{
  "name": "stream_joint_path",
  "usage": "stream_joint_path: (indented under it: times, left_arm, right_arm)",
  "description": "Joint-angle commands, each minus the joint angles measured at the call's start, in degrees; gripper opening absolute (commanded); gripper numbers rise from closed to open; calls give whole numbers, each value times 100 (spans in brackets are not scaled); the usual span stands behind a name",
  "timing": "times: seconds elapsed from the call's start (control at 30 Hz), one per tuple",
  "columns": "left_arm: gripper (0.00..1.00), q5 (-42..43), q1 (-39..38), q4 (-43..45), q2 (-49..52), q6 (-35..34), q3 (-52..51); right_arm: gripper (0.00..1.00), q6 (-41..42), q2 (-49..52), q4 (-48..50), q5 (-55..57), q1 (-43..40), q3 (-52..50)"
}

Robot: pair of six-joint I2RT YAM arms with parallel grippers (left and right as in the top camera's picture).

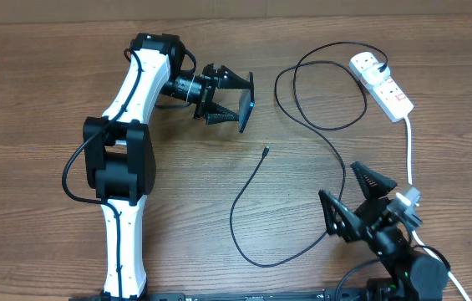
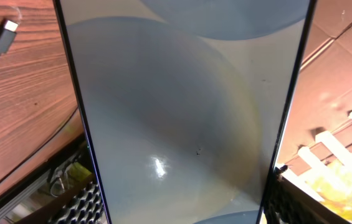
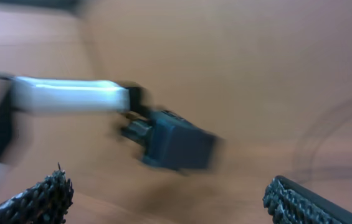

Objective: Plug charger to phone and switch on socket
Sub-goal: 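Move the right gripper toward the phone held by the left gripper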

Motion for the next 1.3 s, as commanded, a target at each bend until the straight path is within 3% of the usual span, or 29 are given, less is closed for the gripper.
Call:
stream_joint_path:
  times: [0.0,0.13,0.27,0.37,0.47,0.57,0.63,0.73,0.93,1.07,1.27]
  left_arm:
    - [68,516,61,-11,2,85,140]
    - [67,623,61,-11,2,83,140]
    - [68,632,61,-13,2,-61,140]
    - [67,833,57,-13,2,-90,140]
    - [67,944,57,-15,2,-96,140]
    - [66,973,57,-15,2,-94,140]
    - [67,999,57,-17,2,-107,140]
    - [67,1078,57,-48,2,-107,140]
    - [66,1073,57,-146,2,-111,140]
    - [66,1071,52,-181,2,-111,140]
    - [67,1054,4,-435,2,-109,140]
  right_arm:
    - [100,1051,76,111,-782,37,476]
    - [100,-118,850,-1864,-568,35,2063]
    - [100,-1165,2461,-4291,-160,35,4081]
    - [100,-1342,3729,-5657,90,37,5480]
    - [100,-839,4673,-6170,-824,37,6321]
    - [100,-575,5475,-6019,-2103,66,6653]
    - [100,-568,5882,-6039,-2011,236,6767]
    - [99,-247,6306,-6177,-623,782,6913]
    - [99,573,6937,-6446,3379,2684,7475]
    - [99,1327,7381,-6371,5125,3493,7587]
    - [99,1462,8148,-5971,5595,3976,7587]
